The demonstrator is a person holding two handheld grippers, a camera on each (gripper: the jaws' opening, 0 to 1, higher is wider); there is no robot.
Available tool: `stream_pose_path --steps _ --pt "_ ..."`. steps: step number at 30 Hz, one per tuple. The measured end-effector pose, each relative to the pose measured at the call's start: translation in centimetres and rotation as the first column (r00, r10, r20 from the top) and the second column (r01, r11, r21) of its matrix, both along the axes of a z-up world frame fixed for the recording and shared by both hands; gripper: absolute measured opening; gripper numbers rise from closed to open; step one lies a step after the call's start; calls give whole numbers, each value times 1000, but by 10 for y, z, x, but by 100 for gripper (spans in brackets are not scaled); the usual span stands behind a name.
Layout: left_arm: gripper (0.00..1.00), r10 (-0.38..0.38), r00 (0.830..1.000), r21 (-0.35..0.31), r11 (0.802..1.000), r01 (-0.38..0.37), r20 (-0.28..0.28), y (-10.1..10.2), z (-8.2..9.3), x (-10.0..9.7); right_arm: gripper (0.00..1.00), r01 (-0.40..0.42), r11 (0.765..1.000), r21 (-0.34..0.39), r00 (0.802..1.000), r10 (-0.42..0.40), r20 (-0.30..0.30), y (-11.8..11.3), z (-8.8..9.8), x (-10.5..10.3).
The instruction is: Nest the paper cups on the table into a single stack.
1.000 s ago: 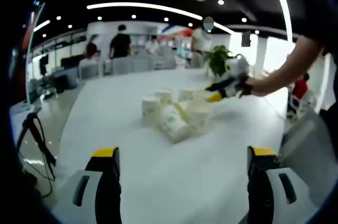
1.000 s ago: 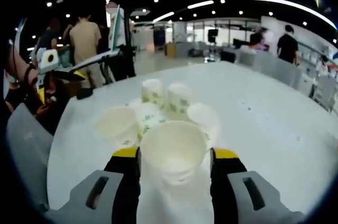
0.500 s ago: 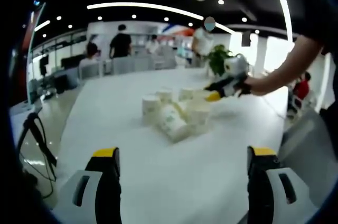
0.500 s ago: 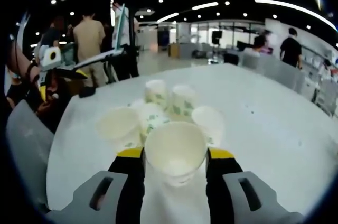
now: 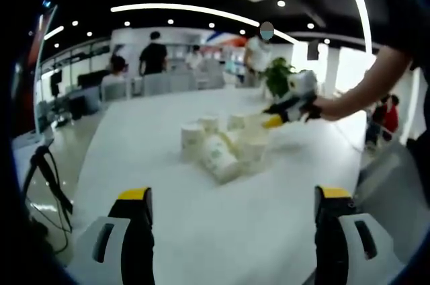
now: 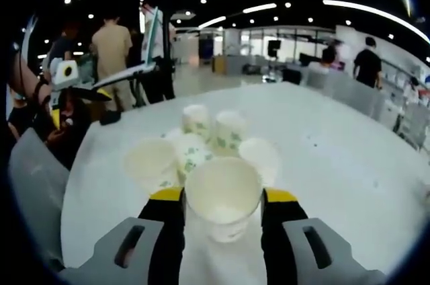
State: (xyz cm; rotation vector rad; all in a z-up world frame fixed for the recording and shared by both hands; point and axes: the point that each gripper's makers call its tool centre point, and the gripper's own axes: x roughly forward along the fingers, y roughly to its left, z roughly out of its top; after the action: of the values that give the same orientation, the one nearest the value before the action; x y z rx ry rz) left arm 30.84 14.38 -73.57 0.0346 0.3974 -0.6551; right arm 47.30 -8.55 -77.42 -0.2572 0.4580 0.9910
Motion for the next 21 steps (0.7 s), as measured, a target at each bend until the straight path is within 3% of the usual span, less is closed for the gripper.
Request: stream_pose_path --steps 15,21 --pt "100 -12 1000 -1 1000 12 13 -3 7 4 41 34 999 32 999 -34 10 -12 16 -7" --pt "100 -21 1000 -4 1000 21 17 -4 9 4 40 30 999 41 999 -31 33 -12 32 -11"
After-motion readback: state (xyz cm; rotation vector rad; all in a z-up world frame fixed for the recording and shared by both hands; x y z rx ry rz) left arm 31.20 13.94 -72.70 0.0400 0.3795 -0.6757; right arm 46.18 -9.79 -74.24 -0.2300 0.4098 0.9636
